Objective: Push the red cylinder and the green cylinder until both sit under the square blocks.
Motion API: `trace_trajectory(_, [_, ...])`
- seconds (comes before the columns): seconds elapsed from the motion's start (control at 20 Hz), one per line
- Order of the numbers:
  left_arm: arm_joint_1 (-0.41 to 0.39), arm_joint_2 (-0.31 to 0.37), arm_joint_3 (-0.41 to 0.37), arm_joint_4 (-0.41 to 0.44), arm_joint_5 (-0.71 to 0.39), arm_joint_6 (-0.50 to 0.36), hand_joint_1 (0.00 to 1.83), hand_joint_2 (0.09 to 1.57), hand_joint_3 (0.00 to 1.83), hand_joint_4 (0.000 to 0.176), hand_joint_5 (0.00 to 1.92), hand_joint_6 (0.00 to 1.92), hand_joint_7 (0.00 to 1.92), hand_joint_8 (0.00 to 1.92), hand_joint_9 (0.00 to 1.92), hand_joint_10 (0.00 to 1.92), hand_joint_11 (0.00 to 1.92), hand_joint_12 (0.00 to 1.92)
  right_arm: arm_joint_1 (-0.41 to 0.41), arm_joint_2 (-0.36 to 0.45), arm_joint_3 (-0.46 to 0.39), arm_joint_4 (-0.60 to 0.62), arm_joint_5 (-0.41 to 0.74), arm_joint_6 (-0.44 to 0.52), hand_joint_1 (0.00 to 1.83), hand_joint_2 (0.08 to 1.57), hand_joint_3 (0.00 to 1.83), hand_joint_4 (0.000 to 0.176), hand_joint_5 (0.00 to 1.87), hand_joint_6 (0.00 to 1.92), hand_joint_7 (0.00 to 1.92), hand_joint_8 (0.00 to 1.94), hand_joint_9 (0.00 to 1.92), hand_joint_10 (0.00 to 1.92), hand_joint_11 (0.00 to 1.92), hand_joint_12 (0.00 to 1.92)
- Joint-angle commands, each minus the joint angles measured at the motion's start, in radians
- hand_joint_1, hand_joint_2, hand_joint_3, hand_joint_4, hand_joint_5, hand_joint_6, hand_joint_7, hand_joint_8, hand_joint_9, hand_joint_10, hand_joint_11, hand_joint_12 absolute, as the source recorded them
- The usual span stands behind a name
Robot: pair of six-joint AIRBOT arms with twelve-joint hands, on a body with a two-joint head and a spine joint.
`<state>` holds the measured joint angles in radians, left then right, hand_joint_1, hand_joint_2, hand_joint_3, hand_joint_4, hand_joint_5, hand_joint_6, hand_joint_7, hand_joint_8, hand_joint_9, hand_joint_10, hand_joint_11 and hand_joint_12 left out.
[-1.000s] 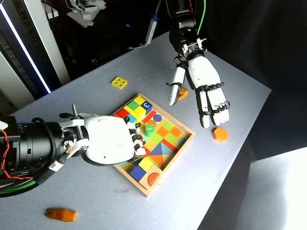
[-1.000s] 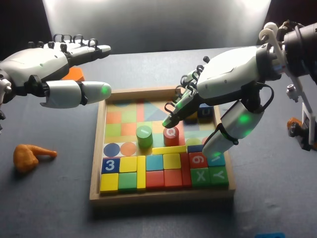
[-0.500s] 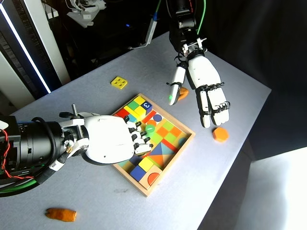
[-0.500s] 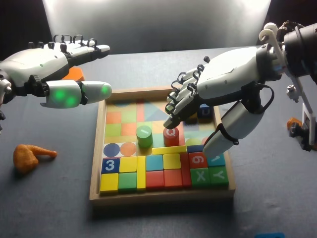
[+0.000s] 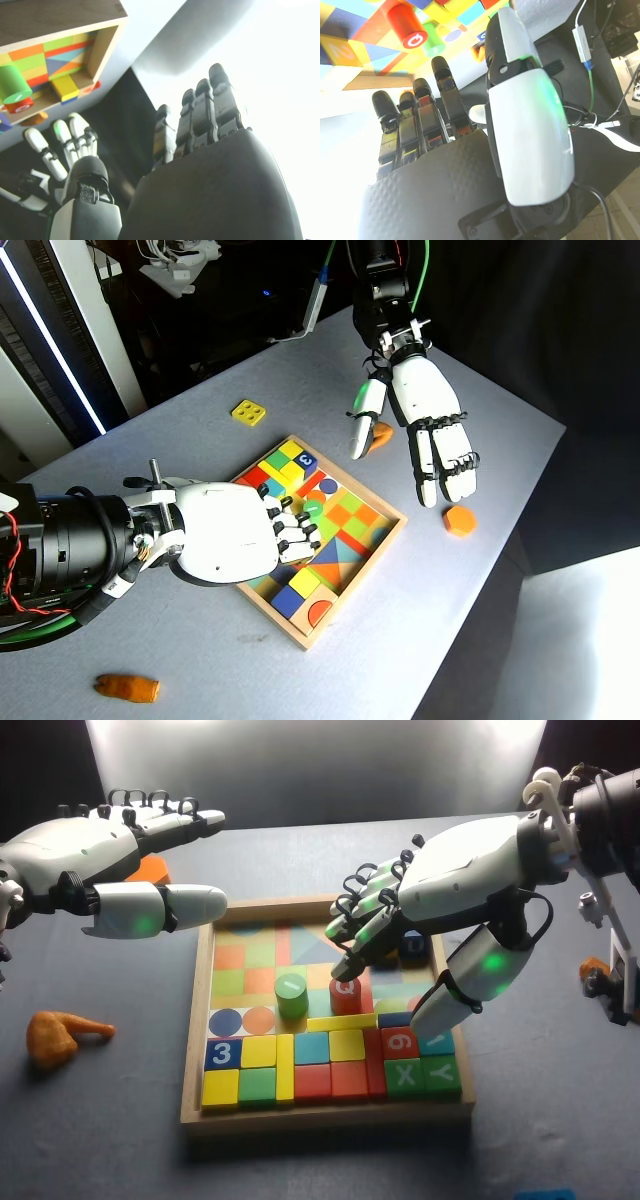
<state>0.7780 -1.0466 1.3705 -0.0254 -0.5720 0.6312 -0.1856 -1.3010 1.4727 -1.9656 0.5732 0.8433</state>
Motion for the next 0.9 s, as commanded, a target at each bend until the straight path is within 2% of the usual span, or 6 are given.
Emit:
trace_trajectory(0.0, [-0.013,-0.002,0.003,-0.012,-0.115,-0.005,0.03,1.18,0.0,0.133,0.1,0.0,0.03,0.0,0.01,0.0,0.0,0.05,0.003,0.001,0.001,0.05,-0.014,0.0,0.37,1.07,0.0,0.094,0.38,0.0,0.05,0.0,0.0,0.0,0.0,0.38])
trace_trajectory(0.25, [-0.017,-0.001,0.003,-0.009,-0.115,-0.006,0.02,1.18,0.0,0.127,0.1,0.0,0.04,0.0,0.02,0.01,0.0,0.05,0.0,-0.005,0.001,0.051,-0.02,-0.005,0.37,1.07,0.0,0.129,0.41,0.0,0.01,0.0,0.0,0.0,0.0,0.22])
trace_trajectory(0.3, [-0.018,-0.001,0.003,-0.009,-0.115,-0.006,0.02,1.18,0.0,0.135,0.1,0.0,0.04,0.0,0.0,0.0,0.0,0.01,-0.002,-0.007,0.001,0.052,-0.021,-0.006,0.37,1.07,0.0,0.138,0.41,0.0,0.0,0.0,0.0,0.0,0.0,0.18])
trace_trajectory(0.45, [-0.018,0.0,0.004,-0.009,-0.115,-0.006,0.02,1.18,0.0,0.135,0.11,0.0,0.05,0.0,0.01,0.0,0.0,0.0,-0.014,-0.012,0.002,0.077,-0.024,-0.024,0.37,1.06,0.0,0.166,0.41,0.0,0.0,0.0,0.0,0.0,0.0,0.14])
trace_trajectory(0.65, [-0.018,0.002,0.004,-0.009,-0.114,-0.006,0.0,1.18,0.0,0.123,0.1,0.0,0.05,0.0,0.01,0.0,0.01,0.0,-0.015,-0.019,0.002,0.1,-0.023,-0.043,0.31,1.07,0.0,0.176,0.37,0.0,0.0,0.0,0.0,0.0,0.0,0.05])
trace_trajectory(0.85, [-0.018,-0.001,0.006,-0.009,-0.113,-0.006,0.02,1.17,0.0,0.131,0.1,0.0,0.05,0.0,0.01,0.0,0.0,0.0,-0.012,-0.022,0.002,0.116,-0.024,-0.06,0.33,1.07,0.0,0.176,0.37,0.01,0.0,0.0,0.0,0.0,0.01,0.01])
